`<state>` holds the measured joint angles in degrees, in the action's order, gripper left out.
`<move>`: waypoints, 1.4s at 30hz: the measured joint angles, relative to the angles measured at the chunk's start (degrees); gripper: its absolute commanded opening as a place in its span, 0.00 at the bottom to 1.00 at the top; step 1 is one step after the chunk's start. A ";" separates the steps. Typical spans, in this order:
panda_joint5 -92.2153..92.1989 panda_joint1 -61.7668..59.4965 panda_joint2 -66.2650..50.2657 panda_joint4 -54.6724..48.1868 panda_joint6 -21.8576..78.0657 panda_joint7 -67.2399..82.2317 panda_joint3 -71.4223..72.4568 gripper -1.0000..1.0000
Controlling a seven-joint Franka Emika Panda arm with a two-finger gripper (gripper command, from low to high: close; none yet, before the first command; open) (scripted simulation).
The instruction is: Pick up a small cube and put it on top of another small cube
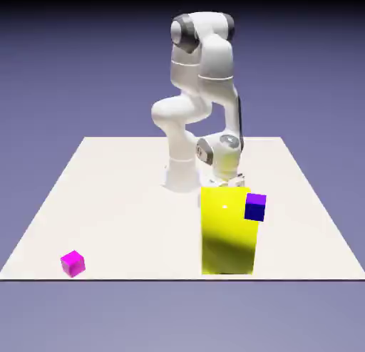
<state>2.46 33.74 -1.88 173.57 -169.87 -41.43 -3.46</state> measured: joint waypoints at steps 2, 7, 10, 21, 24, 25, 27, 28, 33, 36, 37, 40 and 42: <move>0.62 0.33 4.15 0.54 3.60 -0.38 -0.52 0.00; 1.59 0.68 10.75 1.41 9.34 -0.99 -1.18 0.00; -5.83 2.52 8.88 -1.50 6.20 -8.47 -0.03 0.00; -33.19 10.44 0.52 -21.78 1.83 -25.82 2.31 0.00; -37.07 11.36 -1.04 -26.86 2.86 -25.87 2.18 0.00; -35.98 11.10 -0.98 -27.69 4.27 -23.38 1.78 0.00; -33.79 10.82 -0.88 -29.34 7.07 -18.39 0.98 0.00; -32.70 10.65 -0.83 -30.17 8.47 -15.89 0.59 0.00; -27.26 9.79 -0.57 -34.31 15.48 -3.40 -1.40 0.00; -24.00 9.26 -0.41 -36.79 19.68 4.10 -2.60 0.00; -22.92 9.07 -0.36 -37.62 21.08 6.60 -2.99 0.00; -19.66 8.54 -0.20 -40.11 25.28 14.10 -4.19 0.00; -17.49 8.18 -0.09 -41.76 28.09 19.10 -4.99 0.00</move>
<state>-15.03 41.92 -1.97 131.81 -141.78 -22.34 -8.45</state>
